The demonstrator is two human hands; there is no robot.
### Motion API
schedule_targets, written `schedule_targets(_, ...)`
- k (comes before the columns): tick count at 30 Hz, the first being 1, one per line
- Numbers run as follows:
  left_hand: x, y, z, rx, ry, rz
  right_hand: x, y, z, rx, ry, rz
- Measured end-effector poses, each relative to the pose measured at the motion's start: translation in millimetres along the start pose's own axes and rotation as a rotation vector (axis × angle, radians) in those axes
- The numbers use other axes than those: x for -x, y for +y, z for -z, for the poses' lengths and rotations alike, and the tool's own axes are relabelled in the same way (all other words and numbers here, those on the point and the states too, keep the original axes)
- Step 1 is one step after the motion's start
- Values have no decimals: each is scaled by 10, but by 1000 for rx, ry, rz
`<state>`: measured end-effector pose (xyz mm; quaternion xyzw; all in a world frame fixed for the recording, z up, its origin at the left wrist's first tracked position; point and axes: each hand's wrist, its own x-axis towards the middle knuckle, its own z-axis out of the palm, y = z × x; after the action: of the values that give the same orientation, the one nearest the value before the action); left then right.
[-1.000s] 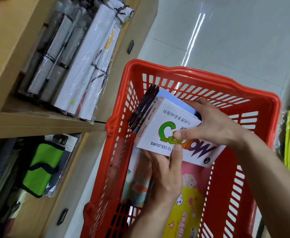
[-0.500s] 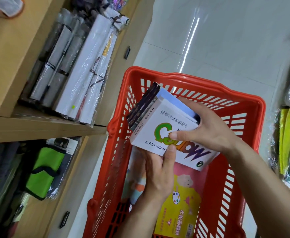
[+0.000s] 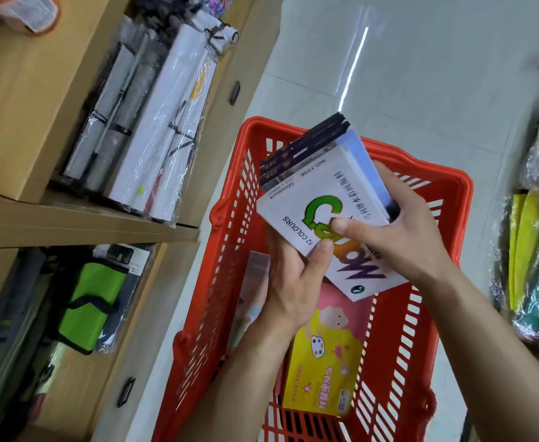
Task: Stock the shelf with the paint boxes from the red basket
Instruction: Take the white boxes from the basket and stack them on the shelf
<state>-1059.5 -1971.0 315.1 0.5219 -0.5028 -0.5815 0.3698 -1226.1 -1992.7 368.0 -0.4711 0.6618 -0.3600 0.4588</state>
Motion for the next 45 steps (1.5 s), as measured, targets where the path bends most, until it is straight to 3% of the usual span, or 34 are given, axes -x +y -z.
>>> schedule_targets(10,-285,672,75,12,65,-166,156,-388,-42,-391,158,-121)
schedule_targets(14,-196,1012,195,211,0,-6,430,-522,-69,-552,91,-179)
schedule_targets(18,44,1446,381,303,-25,149,821,-792,-77,-565,14,-141)
schedule_targets(24,800,2104,724,440,-23,211,1283,-1471,-178,-614,-81,-161)
schedule_targets(29,1442,2697,1051,414,120,137,1675,-2160,-313,-581,-192,-127)
schedule_targets(36,2443,3329,1768,347,254,-54,2345,-3116,-711,-569,-374,71)
schedule_targets(45,3915,3668,3033,363,587,-178,3283,-4176,-1923,-511,-693,217)
